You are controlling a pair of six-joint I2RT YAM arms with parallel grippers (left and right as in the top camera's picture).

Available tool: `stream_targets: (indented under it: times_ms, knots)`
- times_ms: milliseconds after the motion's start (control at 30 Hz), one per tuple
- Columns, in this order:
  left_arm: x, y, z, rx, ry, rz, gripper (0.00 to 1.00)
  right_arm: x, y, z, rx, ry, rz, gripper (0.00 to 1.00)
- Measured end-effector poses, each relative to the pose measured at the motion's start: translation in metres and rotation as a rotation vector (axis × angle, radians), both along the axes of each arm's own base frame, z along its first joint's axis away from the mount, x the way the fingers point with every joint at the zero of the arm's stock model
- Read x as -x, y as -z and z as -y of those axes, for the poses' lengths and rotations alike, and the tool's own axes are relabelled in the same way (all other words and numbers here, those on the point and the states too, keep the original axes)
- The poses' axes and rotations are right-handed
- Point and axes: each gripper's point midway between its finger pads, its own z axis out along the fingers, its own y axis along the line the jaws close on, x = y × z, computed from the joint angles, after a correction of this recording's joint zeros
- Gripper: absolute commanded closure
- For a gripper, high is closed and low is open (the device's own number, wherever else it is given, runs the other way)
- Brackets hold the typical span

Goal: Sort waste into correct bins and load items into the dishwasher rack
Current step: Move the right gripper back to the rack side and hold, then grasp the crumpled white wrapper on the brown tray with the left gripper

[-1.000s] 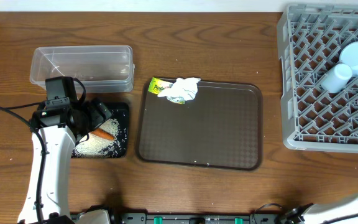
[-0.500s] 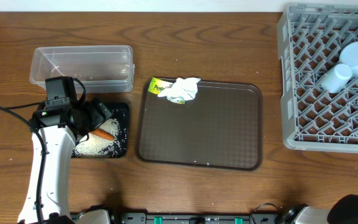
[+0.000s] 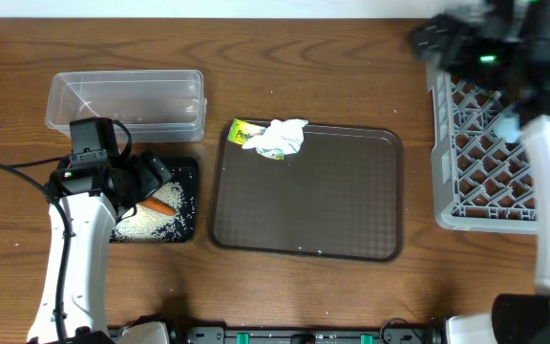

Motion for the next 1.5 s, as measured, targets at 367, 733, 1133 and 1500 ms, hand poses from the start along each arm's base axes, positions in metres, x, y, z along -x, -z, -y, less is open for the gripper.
stream_targets:
  times_ms: [367,733,1133,1500]
  knots:
    - [0.0,0.0,0.0,0.0,0.0,0.0,0.0,-0.01,0.057,0.052,0.405,0.264,-0.125,0.01]
    - [-0.006,-0.002,-0.001,0.008,-0.026,0.025,0.01,0.018,0.107,0.186,0.346,0.669,-0.4,0.01]
    - [-0.011,-0.014,0.079,0.353,0.108,0.061,0.05,0.025,0.112,0.211,0.278,0.76,-0.429,0.01]
    - [-0.002,-0.043,0.181,0.256,0.461,0.079,0.16,0.024,0.112,0.211,0.275,0.758,-0.429,0.01]
